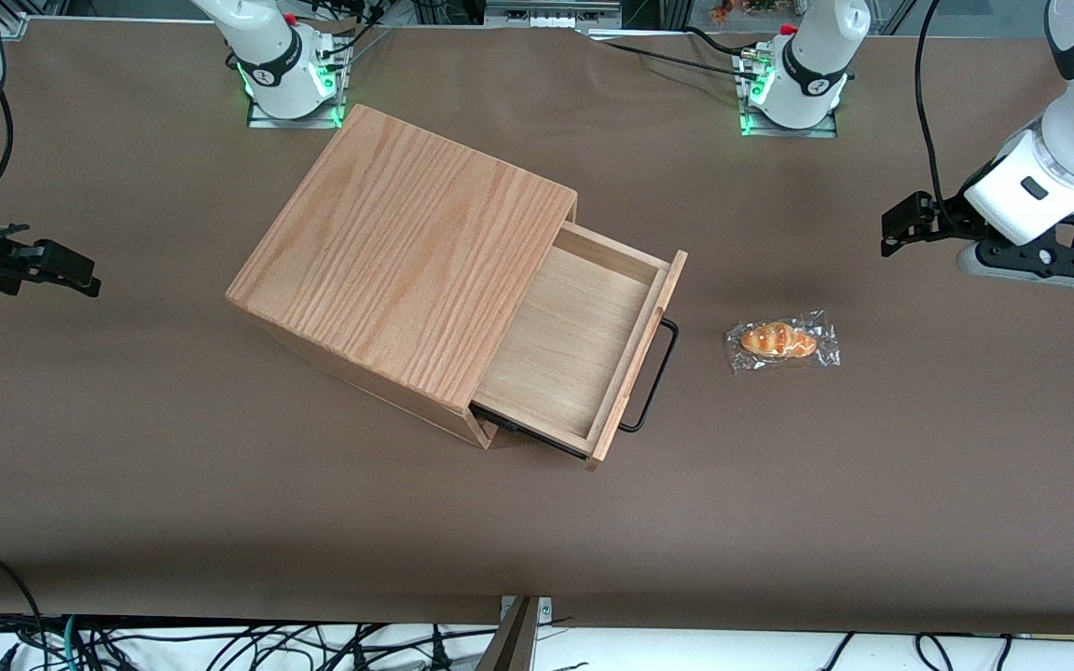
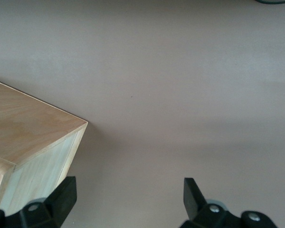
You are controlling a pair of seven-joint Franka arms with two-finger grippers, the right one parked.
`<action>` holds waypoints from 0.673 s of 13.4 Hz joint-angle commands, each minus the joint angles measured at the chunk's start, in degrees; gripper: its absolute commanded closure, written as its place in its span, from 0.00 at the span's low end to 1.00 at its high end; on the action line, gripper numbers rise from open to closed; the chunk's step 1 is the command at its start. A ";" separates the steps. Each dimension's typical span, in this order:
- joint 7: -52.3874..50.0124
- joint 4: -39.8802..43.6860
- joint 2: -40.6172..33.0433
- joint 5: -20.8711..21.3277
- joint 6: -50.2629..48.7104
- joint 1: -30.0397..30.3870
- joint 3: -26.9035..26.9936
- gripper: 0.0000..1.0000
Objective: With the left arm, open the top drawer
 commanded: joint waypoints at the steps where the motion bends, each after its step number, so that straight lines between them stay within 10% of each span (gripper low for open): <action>1: -0.38 0.13 -0.73 -0.80 -1.44 0.48 -0.25 0.00; 9: -0.47 3.12 1.56 0.70 -1.44 0.39 -0.43 0.00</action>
